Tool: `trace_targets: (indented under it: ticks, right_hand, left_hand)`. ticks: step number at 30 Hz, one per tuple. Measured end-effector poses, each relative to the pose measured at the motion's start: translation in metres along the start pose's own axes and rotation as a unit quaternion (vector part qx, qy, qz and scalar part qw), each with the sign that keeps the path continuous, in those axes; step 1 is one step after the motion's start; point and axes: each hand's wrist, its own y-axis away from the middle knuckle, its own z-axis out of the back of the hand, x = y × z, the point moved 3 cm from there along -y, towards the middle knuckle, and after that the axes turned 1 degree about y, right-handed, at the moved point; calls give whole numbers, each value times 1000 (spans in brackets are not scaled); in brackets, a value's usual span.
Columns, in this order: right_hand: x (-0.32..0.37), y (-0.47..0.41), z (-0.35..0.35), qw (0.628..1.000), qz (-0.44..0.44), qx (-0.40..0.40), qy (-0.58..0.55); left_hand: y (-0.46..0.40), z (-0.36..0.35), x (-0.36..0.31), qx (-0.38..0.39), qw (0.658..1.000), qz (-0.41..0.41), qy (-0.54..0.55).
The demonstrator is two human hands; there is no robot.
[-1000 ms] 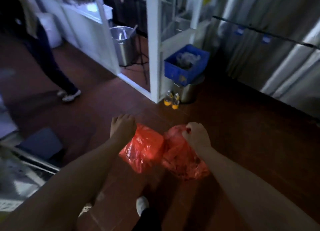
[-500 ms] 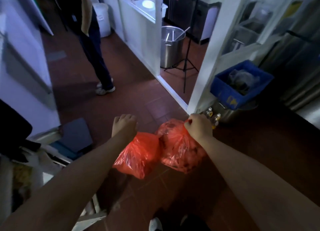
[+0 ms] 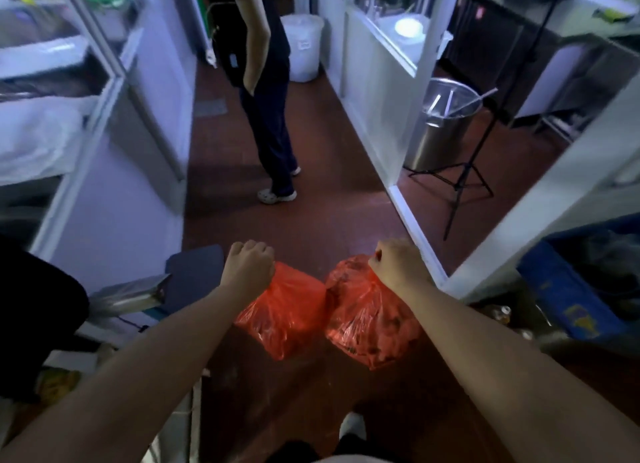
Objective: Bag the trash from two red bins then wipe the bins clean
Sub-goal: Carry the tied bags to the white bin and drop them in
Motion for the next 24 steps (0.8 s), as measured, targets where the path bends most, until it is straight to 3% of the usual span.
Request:
trace_targets:
  ticks: [8, 15, 19, 24]
  right_hand:
    - [28, -174, -17, 998, 52, 19, 30]
    - [57, -328, -45, 999, -12, 30, 39]
    - [81, -414, -40, 999, 2, 14, 29]
    - [100, -513, -43, 1000, -13, -1, 20]
  left_hand:
    - [-131, -12, 60, 14, 997, 78, 14]
    - [-259, -53, 135, 22, 993, 111, 41]
    - [-333, -62, 183, 24, 997, 76, 20]
    - [-426, -65, 234, 27, 994, 98, 46]
